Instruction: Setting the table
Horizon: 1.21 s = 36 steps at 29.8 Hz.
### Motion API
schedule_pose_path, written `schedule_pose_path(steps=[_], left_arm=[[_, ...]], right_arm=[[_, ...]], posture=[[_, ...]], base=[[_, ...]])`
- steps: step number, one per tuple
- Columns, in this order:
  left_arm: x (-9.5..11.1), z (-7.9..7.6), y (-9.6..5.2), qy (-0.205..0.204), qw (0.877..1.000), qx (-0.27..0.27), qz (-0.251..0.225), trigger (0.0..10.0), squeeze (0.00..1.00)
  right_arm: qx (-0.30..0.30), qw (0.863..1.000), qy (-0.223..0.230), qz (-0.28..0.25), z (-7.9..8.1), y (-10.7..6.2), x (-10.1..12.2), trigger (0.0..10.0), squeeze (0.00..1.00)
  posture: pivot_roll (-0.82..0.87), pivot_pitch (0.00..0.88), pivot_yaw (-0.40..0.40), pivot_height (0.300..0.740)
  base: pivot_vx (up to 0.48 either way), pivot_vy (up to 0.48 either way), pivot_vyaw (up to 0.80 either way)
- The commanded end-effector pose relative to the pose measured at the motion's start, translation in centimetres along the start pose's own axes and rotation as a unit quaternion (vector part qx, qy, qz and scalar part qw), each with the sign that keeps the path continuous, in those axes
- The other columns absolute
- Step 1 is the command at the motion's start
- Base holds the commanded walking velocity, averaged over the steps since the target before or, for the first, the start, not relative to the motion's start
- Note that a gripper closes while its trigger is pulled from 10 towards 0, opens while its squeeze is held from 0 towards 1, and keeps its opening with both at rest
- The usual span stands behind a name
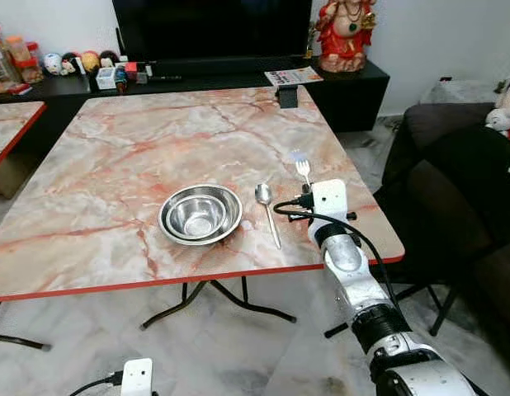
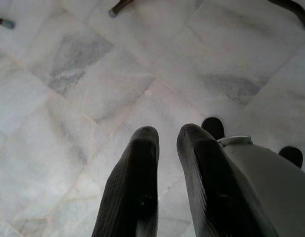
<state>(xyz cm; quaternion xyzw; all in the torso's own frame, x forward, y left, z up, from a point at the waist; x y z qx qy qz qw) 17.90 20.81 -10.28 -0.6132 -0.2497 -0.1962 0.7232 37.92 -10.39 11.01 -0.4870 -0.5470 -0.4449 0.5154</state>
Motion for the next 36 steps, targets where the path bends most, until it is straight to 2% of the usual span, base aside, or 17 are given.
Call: schedule_pose_path(steps=[1,8,26,32,36], left_arm=[[0.25,0.11,0.05,-0.001,1.0,0.0,-0.004,10.0,0.0],[0.28,0.06,0.05,-0.001,1.0,-0.001,-0.004,10.0,0.0],[0.3,-0.26,0.06,0.0,1.0,-0.006,-0.005,10.0,0.0],[0.33,-0.29,0.06,0.001,1.0,-0.007,-0.005,10.0,0.0],[0.41,-0.3,0.08,0.001,1.0,-0.007,-0.006,10.0,0.0]], right_arm=[[-0.003,1.0,-0.001,-0.002,-0.17,0.19,0.34,10.0,0.0],[-0.008,1.0,0.016,0.02,-0.34,0.13,-0.34,10.0,0.0],[-0.003,1.0,0.016,0.016,-0.17,0.15,-0.25,10.0,0.0],[0.009,1.0,-0.007,0.008,0.11,0.12,-0.03,10.0,0.0],[0.008,1.0,-0.003,0.008,0.16,0.12,-0.06,10.0,0.0]], posture=[[-0.03,0.0,0.028,0.74],[-0.03,0.0,0.029,0.74],[-0.03,0.0,0.027,0.74],[-0.03,0.0,0.027,0.74],[-0.03,0.0,0.027,0.74]], base=[[0.266,0.0,0.0],[0.171,0.0,0.0],[0.208,0.0,0.0],[0.266,0.0,0.0],[0.273,0.0,0.38]])
Point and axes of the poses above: a point about 5 cm out from each wrist's last joint towards the gripper, its own y axis pointing out of the wrist towards the gripper, its own x axis along the axis of the wrist's last joint, z = x × y, the point moved 2 cm from there along y, pointing out of the wrist towards the gripper, and after that the axes turned 4 degrees about y, right-handed, at the moved point
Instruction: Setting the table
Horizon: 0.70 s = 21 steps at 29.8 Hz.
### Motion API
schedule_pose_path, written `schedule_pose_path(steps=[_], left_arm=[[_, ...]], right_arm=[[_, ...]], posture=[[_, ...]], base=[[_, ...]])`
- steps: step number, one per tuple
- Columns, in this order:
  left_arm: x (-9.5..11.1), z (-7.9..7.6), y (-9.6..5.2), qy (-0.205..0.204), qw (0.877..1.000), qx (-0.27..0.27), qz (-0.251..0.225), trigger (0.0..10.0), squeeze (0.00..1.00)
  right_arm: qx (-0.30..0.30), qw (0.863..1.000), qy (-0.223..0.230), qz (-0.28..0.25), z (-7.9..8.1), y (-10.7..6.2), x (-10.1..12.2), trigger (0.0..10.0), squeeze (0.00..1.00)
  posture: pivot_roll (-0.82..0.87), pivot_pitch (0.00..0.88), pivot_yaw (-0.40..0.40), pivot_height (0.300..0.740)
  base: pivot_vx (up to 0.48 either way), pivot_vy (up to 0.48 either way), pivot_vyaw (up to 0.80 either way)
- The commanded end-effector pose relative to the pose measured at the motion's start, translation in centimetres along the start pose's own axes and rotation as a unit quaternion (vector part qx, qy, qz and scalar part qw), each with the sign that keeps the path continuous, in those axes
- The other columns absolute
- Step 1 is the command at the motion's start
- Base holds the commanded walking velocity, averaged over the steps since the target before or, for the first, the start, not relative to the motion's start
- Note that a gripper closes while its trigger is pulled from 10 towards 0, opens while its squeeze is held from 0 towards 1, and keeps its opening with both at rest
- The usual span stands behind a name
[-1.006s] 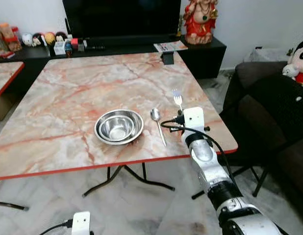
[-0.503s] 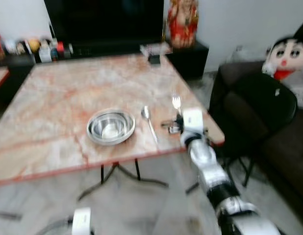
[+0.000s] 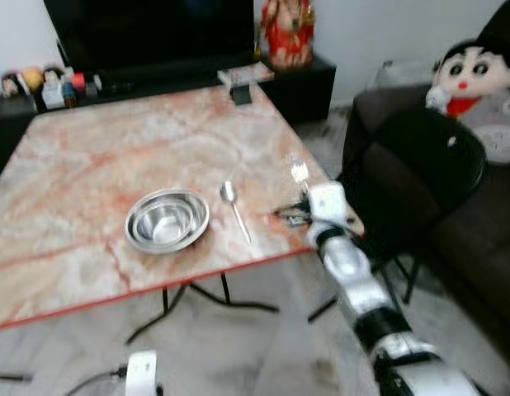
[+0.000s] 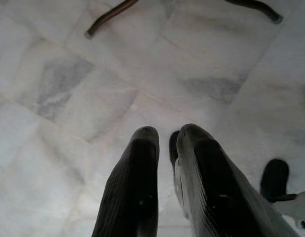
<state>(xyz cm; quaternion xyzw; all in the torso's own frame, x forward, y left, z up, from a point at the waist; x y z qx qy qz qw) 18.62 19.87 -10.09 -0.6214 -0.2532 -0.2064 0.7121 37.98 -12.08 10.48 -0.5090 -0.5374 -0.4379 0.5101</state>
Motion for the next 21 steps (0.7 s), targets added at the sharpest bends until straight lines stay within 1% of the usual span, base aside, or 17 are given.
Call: schedule_pose_path(steps=[1,4,5,6,7,8,10,12,21], left_arm=[[-0.22,0.7,-0.05,0.002,1.0,0.008,0.003,10.0,0.0],[-0.19,0.71,-0.05,0.002,1.0,0.008,0.003,10.0,0.0],[-0.2,0.72,-0.05,0.002,1.0,0.008,0.003,10.0,0.0],[-0.2,0.71,-0.05,0.002,1.0,0.008,0.003,10.0,0.0],[-0.19,0.7,-0.05,0.002,1.0,0.008,0.003,10.0,0.0],[-0.18,0.7,-0.04,0.002,1.0,0.008,0.003,10.0,0.0],[-0.18,0.7,-0.04,0.002,1.0,0.008,0.003,10.0,0.0],[-0.19,0.7,-0.04,0.002,1.0,0.008,0.003,10.0,0.0],[-0.3,0.72,-0.07,0.002,1.0,0.007,0.005,10.0,0.0]], right_arm=[[0.02,1.0,0.022,-0.009,1.77,0.2,0.63,10.0,0.0],[0.026,1.0,0.008,-0.011,1.84,0.24,0.75,10.0,0.0],[0.031,0.999,-0.005,-0.011,1.99,0.22,0.72,10.0,0.0],[0.033,0.999,-0.007,-0.011,2.06,0.19,0.69,10.0,0.0],[0.034,0.999,-0.008,-0.011,2.1,0.18,0.67,10.0,0.0],[0.033,0.999,0.001,-0.011,2.11,0.15,0.64,10.0,0.0],[0.028,0.999,0.021,-0.006,2.05,0.12,0.49,10.0,0.0],[0.028,1.0,0.008,-0.006,2.01,0.14,0.49,10.0,0.0],[0.03,1.0,0.005,-0.004,2.03,0.07,0.36,10.0,0.0]], posture=[[-0.03,0.0,0.027,0.74],[-0.03,0.0,0.028,0.74],[-0.03,0.0,0.028,0.74],[-0.03,0.0,0.027,0.74],[-0.03,0.0,0.027,0.74],[-0.03,0.0,0.027,0.74],[-0.03,0.0,0.027,0.74],[-0.03,0.0,0.027,0.74],[-0.03,0.0,0.027,0.74]], base=[[0.277,0.0,0.0],[0.275,0.0,0.0],[0.277,0.0,0.73],[0.274,0.0,0.8],[0.274,0.0,0.8],[0.274,0.0,0.8],[0.277,0.0,0.0],[0.277,0.0,0.0],[0.277,0.0,0.0]])
Point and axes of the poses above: a point about 5 cm out from each wrist's last joint towards the gripper, its own y axis pointing out of the wrist towards the gripper, its own x axis along the axis of the wrist's last joint, z = x × y, the point moved 2 cm from there along y, pointing out of the wrist towards the gripper, and after that the axes turned 4 degrees about y, right-handed, at the moved point
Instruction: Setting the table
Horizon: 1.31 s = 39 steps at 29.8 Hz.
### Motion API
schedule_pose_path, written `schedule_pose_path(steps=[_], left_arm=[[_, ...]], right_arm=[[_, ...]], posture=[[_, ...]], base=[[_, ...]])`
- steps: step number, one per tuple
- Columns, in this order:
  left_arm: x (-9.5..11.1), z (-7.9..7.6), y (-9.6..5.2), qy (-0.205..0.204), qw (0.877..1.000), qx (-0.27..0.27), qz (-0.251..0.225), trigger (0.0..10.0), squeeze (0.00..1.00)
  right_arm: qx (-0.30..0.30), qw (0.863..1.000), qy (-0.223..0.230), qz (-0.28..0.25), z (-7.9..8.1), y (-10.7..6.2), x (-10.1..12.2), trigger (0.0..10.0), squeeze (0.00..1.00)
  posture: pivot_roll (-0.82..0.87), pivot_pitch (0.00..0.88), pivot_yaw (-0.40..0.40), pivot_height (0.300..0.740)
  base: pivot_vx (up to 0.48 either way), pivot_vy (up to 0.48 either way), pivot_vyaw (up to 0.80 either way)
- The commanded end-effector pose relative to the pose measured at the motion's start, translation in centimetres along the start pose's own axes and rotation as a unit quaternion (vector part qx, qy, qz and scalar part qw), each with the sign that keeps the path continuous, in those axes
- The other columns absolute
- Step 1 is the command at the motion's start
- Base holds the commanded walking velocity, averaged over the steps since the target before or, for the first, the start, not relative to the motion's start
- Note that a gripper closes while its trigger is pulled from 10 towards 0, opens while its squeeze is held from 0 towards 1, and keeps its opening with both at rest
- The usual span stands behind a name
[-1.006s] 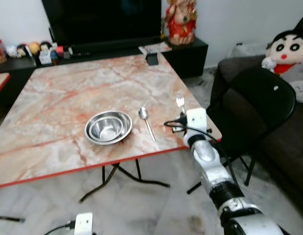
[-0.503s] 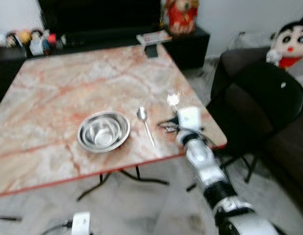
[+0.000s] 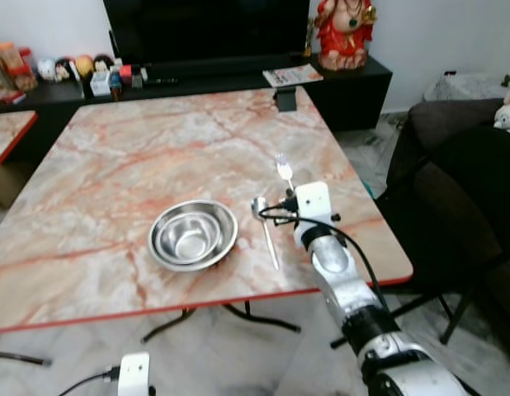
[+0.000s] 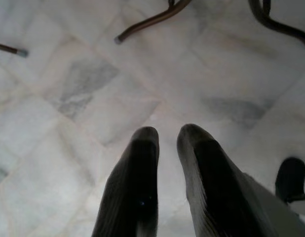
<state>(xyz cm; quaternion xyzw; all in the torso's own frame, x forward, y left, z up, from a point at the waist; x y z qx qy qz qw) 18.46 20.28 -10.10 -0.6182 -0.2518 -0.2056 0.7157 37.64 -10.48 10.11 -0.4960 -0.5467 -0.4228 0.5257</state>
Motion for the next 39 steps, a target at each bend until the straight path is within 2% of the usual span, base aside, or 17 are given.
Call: schedule_pose_path(steps=[1,8,16,39], left_arm=[[-0.2,0.3,0.0,0.0,1.0,0.002,0.004,10.0,0.0],[-0.2,0.3,0.0,0.001,1.0,0.003,0.004,10.0,0.0],[-0.5,0.3,-0.1,0.002,1.0,0.002,0.008,10.0,0.0],[-0.6,0.4,-0.1,0.007,1.0,0.001,0.012,10.0,0.0]], right_arm=[[0.002,1.0,0.007,-0.006,0.4,0.2,0.5,10.0,0.0],[0.001,1.0,0.011,0.009,0.7,-0.2,-0.3,10.0,0.0],[-0.027,0.997,0.032,0.072,0.7,-1.1,-2.9,10.0,0.0],[-0.019,0.99,0.044,0.13,1.9,-2.0,-4.8,10.0,0.0]], posture=[[-0.03,0.0,0.026,0.74],[-0.03,0.0,0.025,0.74],[-0.03,0.0,0.026,0.74],[-0.03,0.0,0.03,0.74]], base=[[0.274,0.0,0.0],[0.275,0.0,0.0],[0.035,0.0,0.0],[0.0,0.0,0.0]])
Point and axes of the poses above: a point about 5 cm out from each wrist's last joint towards the gripper, its own y axis pointing out of the wrist towards the gripper, its own x axis along the axis of the wrist's last joint, z = x × y, the point moved 2 cm from there along y, pointing out of the wrist towards the gripper, and after that the axes turned 4 degrees about y, right-handed, at the moved point
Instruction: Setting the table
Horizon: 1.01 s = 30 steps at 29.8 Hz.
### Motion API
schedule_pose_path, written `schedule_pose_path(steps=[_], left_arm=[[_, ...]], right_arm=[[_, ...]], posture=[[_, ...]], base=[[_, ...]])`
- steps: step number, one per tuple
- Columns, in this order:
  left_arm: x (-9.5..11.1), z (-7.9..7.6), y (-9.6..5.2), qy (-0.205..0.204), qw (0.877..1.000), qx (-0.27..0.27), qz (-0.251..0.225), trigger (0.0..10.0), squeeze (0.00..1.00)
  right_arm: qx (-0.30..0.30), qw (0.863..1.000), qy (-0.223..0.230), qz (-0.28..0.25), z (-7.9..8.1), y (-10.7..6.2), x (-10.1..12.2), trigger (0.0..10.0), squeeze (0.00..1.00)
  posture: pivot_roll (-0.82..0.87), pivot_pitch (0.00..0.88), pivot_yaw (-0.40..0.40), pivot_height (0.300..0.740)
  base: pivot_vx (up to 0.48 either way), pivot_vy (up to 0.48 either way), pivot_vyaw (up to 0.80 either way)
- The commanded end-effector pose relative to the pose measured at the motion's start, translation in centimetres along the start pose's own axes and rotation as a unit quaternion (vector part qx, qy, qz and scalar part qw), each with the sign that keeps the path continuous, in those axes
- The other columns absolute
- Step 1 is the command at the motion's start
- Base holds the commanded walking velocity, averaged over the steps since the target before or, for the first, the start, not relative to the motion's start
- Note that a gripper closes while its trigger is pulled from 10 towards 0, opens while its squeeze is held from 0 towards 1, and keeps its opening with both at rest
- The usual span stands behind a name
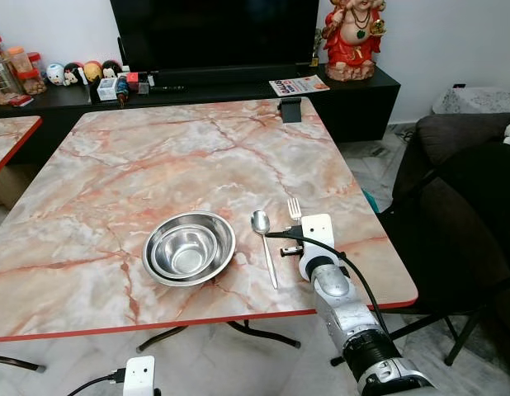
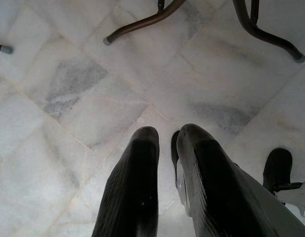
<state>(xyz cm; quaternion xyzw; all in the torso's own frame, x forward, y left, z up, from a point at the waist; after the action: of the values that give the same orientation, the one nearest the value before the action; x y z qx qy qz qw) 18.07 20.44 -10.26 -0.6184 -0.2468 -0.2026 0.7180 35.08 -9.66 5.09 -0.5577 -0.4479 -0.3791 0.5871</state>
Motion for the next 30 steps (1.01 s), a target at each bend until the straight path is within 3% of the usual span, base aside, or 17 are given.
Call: schedule_pose_path(steps=[1,13,30], left_arm=[[-0.2,0.3,0.0,0.005,1.0,0.001,0.007,10.0,0.0],[-0.4,0.4,-0.1,0.007,1.0,0.005,0.012,10.0,0.0],[-0.4,0.5,0.0,0.01,1.0,0.004,0.013,10.0,0.0]], right_arm=[[0.002,1.0,0.007,-0.001,0.2,0.0,0.3,10.0,0.0],[0.027,0.998,0.043,0.022,1.1,0.3,-0.3,10.0,0.0],[0.022,0.998,0.047,0.03,1.0,0.4,-0.6,10.0,0.0]], posture=[[-0.03,0.0,0.03,0.74],[-0.02,0.0,0.03,0.74],[-0.02,0.0,0.034,0.74]], base=[[0.0,0.0,0.0],[0.0,0.0,0.0],[0.0,0.0,0.0]])
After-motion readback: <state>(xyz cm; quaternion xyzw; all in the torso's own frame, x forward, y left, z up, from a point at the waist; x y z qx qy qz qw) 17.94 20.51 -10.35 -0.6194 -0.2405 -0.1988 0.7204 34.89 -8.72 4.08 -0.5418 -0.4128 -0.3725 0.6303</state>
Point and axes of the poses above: a point about 5 cm out from each wrist's last joint towards the gripper, its own y axis pointing out of the wrist towards the gripper, its own x axis along the axis of the wrist's last joint, z = x × y, the point moved 2 cm from there along y, pointing out of the wrist towards the gripper, and after that the axes turned 4 degrees about y, right-handed, at the moved point
